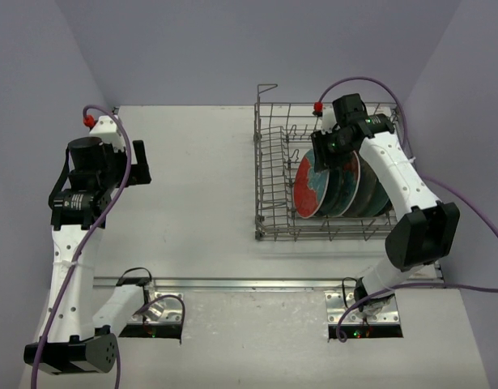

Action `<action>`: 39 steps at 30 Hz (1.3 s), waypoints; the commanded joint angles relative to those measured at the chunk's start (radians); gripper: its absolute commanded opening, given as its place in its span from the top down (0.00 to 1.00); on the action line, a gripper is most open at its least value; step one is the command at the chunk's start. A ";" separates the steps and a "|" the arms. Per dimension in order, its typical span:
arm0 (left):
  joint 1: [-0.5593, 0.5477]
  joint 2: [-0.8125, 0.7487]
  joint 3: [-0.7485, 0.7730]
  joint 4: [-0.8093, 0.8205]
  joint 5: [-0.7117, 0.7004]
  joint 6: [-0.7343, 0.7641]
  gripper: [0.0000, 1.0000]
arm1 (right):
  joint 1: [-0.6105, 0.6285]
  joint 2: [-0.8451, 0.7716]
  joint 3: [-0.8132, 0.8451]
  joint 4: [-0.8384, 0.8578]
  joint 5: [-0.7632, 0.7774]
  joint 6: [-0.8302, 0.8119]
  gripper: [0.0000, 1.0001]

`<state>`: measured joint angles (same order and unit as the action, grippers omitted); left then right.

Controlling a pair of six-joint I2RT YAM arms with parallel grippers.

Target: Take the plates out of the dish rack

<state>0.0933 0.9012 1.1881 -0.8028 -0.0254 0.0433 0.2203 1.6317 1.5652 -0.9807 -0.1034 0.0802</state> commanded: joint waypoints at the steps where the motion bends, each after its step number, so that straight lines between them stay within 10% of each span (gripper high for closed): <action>1: 0.010 -0.010 -0.012 0.064 -0.032 -0.017 0.00 | 0.009 0.031 -0.010 0.007 0.036 0.078 0.59; 16: 0.010 0.024 -0.035 0.096 -0.057 -0.022 0.00 | 0.060 0.058 -0.048 0.011 0.136 0.142 1.00; 39: 0.011 0.036 -0.001 0.114 -0.068 -0.026 0.00 | 0.060 -0.099 0.304 0.022 0.178 0.072 1.00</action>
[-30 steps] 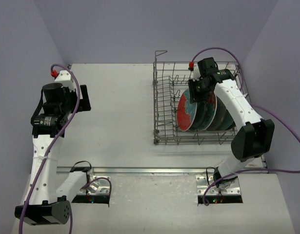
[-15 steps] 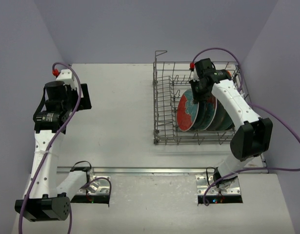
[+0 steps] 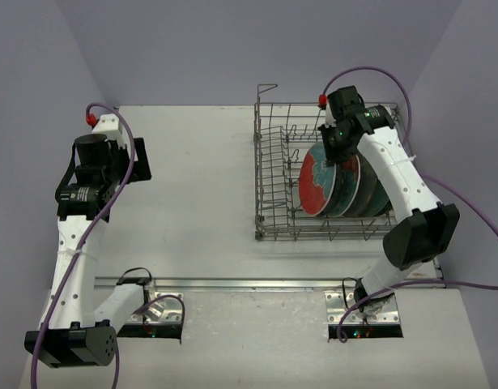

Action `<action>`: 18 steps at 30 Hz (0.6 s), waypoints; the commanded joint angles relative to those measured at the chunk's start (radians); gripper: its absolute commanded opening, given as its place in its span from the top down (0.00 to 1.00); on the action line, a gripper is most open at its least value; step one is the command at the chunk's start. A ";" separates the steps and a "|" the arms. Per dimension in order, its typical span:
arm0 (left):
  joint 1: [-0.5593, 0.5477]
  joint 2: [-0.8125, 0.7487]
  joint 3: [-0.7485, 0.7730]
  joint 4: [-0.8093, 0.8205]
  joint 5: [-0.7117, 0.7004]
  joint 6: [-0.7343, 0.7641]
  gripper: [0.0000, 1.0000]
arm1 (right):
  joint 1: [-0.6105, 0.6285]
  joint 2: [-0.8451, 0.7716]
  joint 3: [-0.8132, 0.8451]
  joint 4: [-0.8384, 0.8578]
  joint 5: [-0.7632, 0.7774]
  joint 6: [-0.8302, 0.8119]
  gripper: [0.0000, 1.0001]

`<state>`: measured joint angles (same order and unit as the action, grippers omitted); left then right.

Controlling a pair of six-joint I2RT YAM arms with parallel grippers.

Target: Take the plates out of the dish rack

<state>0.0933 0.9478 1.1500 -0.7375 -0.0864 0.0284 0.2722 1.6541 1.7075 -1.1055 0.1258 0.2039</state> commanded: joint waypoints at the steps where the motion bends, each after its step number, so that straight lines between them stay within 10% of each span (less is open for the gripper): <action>1: 0.011 -0.012 0.037 0.051 -0.009 -0.012 0.00 | 0.009 -0.120 0.176 0.145 -0.051 -0.057 1.00; 10: 0.010 -0.027 0.065 0.083 0.069 -0.012 0.00 | 0.009 -0.127 0.323 0.162 -0.085 -0.123 1.00; 18: 0.010 -0.065 0.134 0.209 0.624 0.015 0.06 | 0.007 -0.286 0.203 0.373 -0.360 -0.108 1.00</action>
<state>0.0944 0.9165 1.1945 -0.6734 0.1957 0.0550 0.2766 1.5245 1.9536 -1.0203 -0.0190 0.0747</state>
